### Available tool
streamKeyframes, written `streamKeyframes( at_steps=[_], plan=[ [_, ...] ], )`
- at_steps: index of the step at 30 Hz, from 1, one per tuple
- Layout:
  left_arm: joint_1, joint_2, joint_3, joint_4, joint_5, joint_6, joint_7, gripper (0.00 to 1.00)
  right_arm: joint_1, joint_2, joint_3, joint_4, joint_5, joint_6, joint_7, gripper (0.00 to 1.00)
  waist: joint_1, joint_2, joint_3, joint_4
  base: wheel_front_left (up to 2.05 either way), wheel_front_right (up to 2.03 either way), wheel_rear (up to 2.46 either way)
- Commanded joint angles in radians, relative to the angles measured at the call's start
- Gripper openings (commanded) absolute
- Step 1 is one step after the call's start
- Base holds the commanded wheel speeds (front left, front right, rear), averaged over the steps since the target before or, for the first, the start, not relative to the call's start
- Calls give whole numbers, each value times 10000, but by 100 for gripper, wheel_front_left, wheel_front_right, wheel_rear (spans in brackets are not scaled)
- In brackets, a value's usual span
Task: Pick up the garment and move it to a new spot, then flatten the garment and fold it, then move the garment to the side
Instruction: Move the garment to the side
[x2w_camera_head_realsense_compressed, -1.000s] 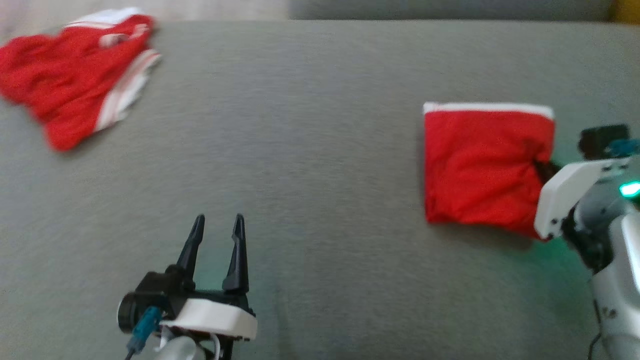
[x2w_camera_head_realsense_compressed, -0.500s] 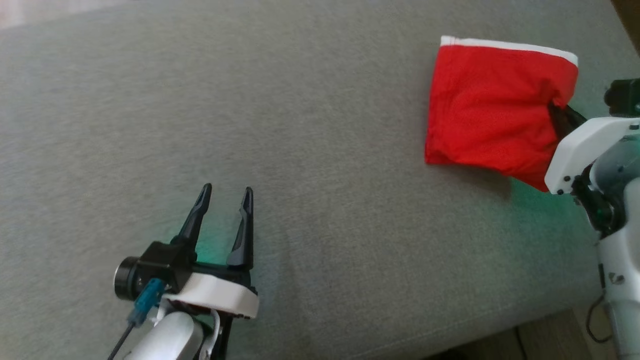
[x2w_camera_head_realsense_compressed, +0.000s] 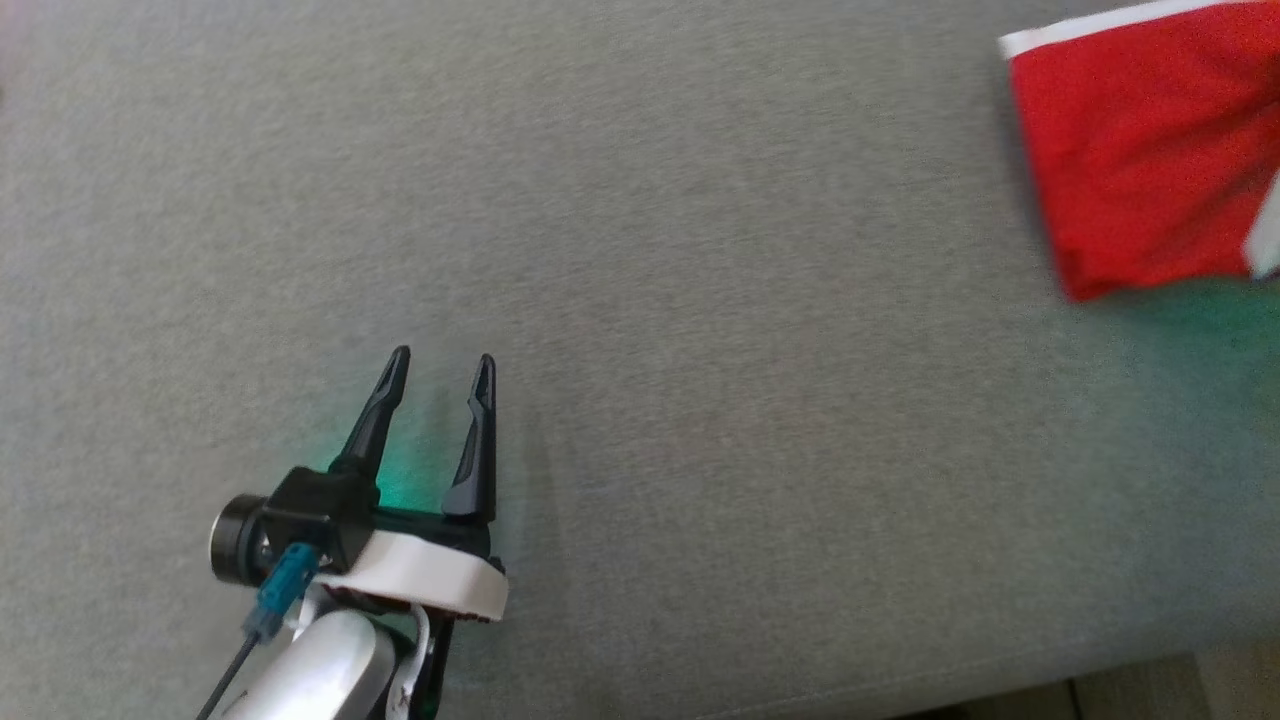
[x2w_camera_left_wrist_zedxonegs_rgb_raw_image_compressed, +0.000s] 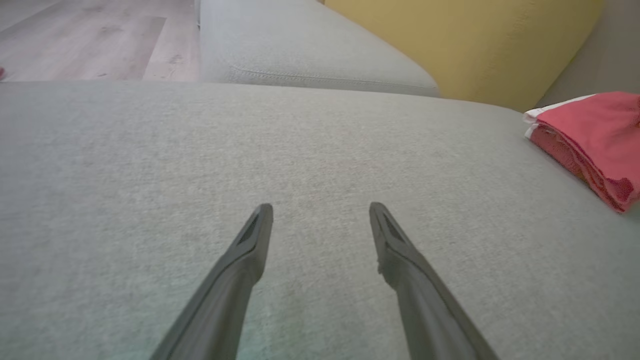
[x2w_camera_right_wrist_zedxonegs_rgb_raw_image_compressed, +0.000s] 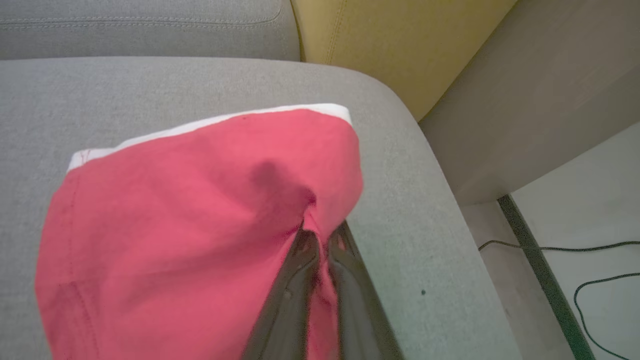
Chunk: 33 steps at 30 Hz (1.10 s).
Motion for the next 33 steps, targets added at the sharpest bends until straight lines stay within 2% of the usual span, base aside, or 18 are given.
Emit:
streamKeyframes(
  at_steps=[1, 6, 7, 8, 9, 10, 17, 23, 28, 33],
  plan=[
    [-323, 225, 353, -376, 83, 85, -8, 100, -451, -425, -120, -234, -125, -7, 35, 0, 0, 0, 266, 356, 0, 0, 0],
    [-310, 235, 365, -431, 84, 135, -59, 100, -821, -892, -438, -103, -416, -7, 0, 0, 0, 0, 460, 599, 0, 0, 0],
    [-308, 236, 366, -428, 80, 137, -71, 100, -854, -935, -482, -92, -464, -7, -24, 4, 0, 0, 477, 617, 0, 0, 0],
    [-310, 232, 364, -422, 76, 139, -81, 100, -867, -958, -514, -67, -501, -7, -14, 29, 0, 0, 488, 633, 0, 0, 0],
    [-314, 225, 362, -414, 70, 141, -88, 100, -868, -966, -529, -54, -521, -7, 1, 76, 0, 0, 494, 645, 0, 0, 0],
    [-318, 217, 360, -406, 65, 145, -95, 100, -871, -957, -572, -63, -523, -7, -22, 100, 0, 0, 498, 652, 0, 0, 0],
    [-349, 162, 333, -301, 25, 147, -146, 100, -716, -693, -891, -315, -790, -7, -277, 100, 0, 0, 412, 639, 0, 0, 0],
    [-355, 107, 322, -175, -47, 100, -227, 100, -514, -324, -679, -823, -794, -7, -397, 100, 0, 0, 76, 719, 0, 0, 0],
    [-271, 19, 400, 42, -199, 64, -420, 100, -222, 52, -208, -1451, -739, -7, -793, 100, 0, 0, -615, 962, 0, 0, 0],
    [13, -33, 596, 362, -466, 47, -646, 100, 423, 714, 121, -2046, -867, -7, -1424, 100, 0, 0, -1606, 1275, 0, 0, 0]
  ],
)
